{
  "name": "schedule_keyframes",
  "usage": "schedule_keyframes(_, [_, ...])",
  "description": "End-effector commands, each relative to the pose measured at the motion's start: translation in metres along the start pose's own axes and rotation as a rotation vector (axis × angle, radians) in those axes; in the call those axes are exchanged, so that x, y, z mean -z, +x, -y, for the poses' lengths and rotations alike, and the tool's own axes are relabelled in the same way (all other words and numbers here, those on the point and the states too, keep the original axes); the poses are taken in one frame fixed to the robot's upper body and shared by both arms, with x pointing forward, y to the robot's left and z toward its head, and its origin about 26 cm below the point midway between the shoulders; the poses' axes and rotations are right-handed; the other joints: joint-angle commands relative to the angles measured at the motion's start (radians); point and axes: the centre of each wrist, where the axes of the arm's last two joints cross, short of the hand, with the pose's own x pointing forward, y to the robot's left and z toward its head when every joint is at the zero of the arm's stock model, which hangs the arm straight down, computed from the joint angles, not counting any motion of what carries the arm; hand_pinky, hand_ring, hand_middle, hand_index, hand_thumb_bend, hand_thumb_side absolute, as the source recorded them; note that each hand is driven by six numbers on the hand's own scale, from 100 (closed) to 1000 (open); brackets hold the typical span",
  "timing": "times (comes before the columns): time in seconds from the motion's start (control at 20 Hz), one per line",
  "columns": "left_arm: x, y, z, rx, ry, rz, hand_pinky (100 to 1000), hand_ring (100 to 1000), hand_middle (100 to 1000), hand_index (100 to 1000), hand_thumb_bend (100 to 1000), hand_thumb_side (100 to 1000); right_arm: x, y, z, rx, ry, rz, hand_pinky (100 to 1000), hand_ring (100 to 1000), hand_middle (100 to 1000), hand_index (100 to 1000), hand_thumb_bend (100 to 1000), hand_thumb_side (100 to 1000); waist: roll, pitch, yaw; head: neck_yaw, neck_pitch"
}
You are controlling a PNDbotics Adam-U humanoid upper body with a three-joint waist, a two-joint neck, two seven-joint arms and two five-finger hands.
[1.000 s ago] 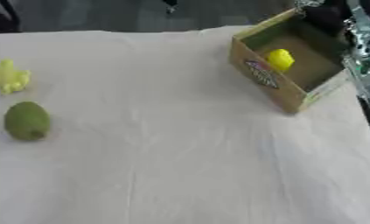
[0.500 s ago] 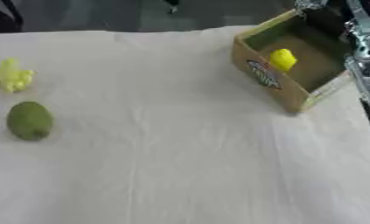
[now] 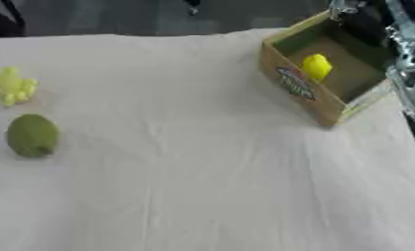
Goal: Pick up the objects with one hand, pass them to the other hand, and then place them into the box on the other side of the table.
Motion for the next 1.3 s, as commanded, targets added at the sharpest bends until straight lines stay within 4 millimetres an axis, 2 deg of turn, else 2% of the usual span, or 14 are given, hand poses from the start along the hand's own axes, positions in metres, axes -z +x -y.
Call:
schedule_keyframes(0.05, [-0.002, 0.002, -0.008, 0.065, -0.011, -0.03, 705, 754, 742, 828, 900, 452, 0.002, 0.005, 0.006, -0.024, -0.007, 0.019, 1000, 893, 818, 920, 100, 575, -0.001, -0.019, -0.001, 0.012, -0.002])
schedule_keyframes(0.3, [0.016, 0.003, 0.002, 0.124, -0.054, -0.055, 709, 760, 744, 827, 917, 336, 0.002, 0.001, 0.002, -0.024, 0.004, 0.008, 1000, 892, 817, 919, 100, 581, -0.002, -0.018, -0.003, 0.02, -0.004])
schedule_keyframes(0.45, [0.023, 0.002, 0.005, 0.159, -0.05, -0.079, 714, 770, 746, 827, 943, 313, 0.001, 0.0, -0.001, -0.025, 0.011, 0.004, 1000, 892, 816, 918, 100, 583, -0.003, -0.018, -0.003, 0.022, -0.004])
schedule_keyframes(0.7, [0.034, 0.001, 0.012, 0.228, -0.01, -0.134, 710, 770, 743, 825, 931, 303, 0.001, -0.002, -0.004, -0.023, 0.02, -0.002, 1000, 891, 814, 917, 100, 588, -0.004, -0.018, -0.005, 0.027, -0.003])
schedule_keyframes(1.0, [0.049, -0.003, 0.021, 0.238, 0.034, -0.151, 703, 763, 738, 822, 914, 289, 0.001, -0.003, -0.006, -0.02, 0.026, -0.007, 1000, 891, 814, 918, 100, 591, -0.006, -0.017, -0.007, 0.033, -0.001])
schedule_keyframes(1.15, [0.057, -0.003, 0.027, 0.24, 0.077, -0.156, 698, 756, 735, 826, 882, 231, 0.001, -0.003, -0.008, -0.02, 0.031, -0.006, 1000, 890, 813, 919, 100, 592, -0.008, -0.017, -0.007, 0.036, 0.0])
schedule_keyframes(1.3, [0.066, -0.004, 0.035, 0.2, 0.108, -0.134, 693, 746, 729, 828, 872, 221, 0.001, -0.003, -0.01, -0.02, 0.039, -0.008, 1000, 890, 814, 919, 100, 595, -0.01, -0.016, -0.007, 0.036, 0.0])
